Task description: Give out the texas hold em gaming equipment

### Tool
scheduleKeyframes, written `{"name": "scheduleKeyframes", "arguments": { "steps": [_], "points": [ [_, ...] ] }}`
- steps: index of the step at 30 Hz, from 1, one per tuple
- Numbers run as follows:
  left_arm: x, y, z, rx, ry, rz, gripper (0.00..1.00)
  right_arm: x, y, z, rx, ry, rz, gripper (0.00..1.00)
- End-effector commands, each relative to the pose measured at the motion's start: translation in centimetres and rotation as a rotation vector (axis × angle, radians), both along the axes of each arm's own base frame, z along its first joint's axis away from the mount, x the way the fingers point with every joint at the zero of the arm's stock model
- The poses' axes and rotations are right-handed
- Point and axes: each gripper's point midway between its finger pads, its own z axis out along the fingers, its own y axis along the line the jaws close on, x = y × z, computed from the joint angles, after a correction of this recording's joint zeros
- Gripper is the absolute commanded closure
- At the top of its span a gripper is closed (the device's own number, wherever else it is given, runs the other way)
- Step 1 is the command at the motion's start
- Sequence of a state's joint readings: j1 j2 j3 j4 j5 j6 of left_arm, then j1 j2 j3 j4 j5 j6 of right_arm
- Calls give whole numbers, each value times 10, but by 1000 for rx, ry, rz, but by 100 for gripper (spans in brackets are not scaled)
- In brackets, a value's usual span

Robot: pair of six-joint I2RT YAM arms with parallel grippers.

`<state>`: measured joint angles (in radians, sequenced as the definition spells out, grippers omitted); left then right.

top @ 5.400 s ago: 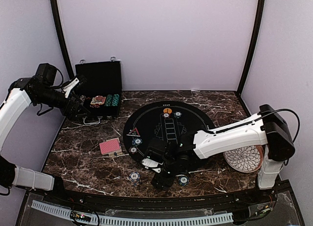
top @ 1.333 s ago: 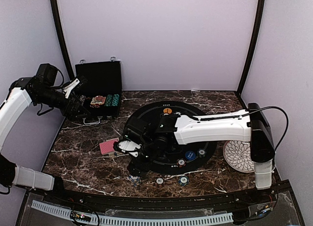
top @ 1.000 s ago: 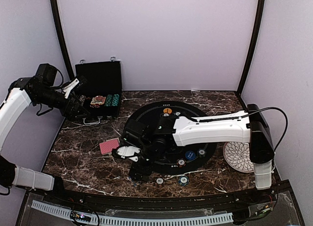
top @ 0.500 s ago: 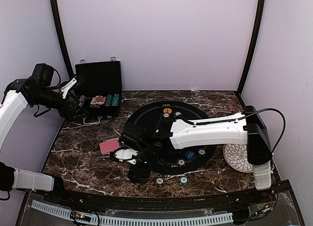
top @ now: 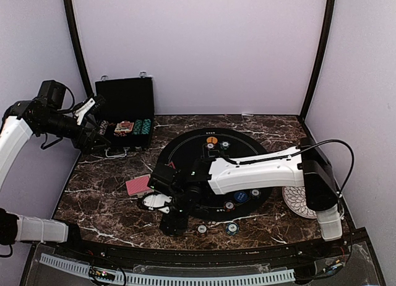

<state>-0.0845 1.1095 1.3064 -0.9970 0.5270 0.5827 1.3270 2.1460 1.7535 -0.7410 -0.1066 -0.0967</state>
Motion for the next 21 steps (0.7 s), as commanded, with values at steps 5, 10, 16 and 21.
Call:
{"name": "scheduleKeyframes", "arguments": {
  "steps": [5,10,16,21],
  "points": [
    [-10,-3,7,-16,16,-13,1,-3,3,-16,-10,-17,14,27],
    [-10,-3,6,-13,19,-13,1,-3,5,-22,-16,-14,20,31],
    [-9,-3,6,-11,17,-13,1,-3,6,-20,-8,-16,21,41],
    [-9,-3,4,-9,20,-12,1,-4,6,-16,-4,-13,23,44]
  ]
}}
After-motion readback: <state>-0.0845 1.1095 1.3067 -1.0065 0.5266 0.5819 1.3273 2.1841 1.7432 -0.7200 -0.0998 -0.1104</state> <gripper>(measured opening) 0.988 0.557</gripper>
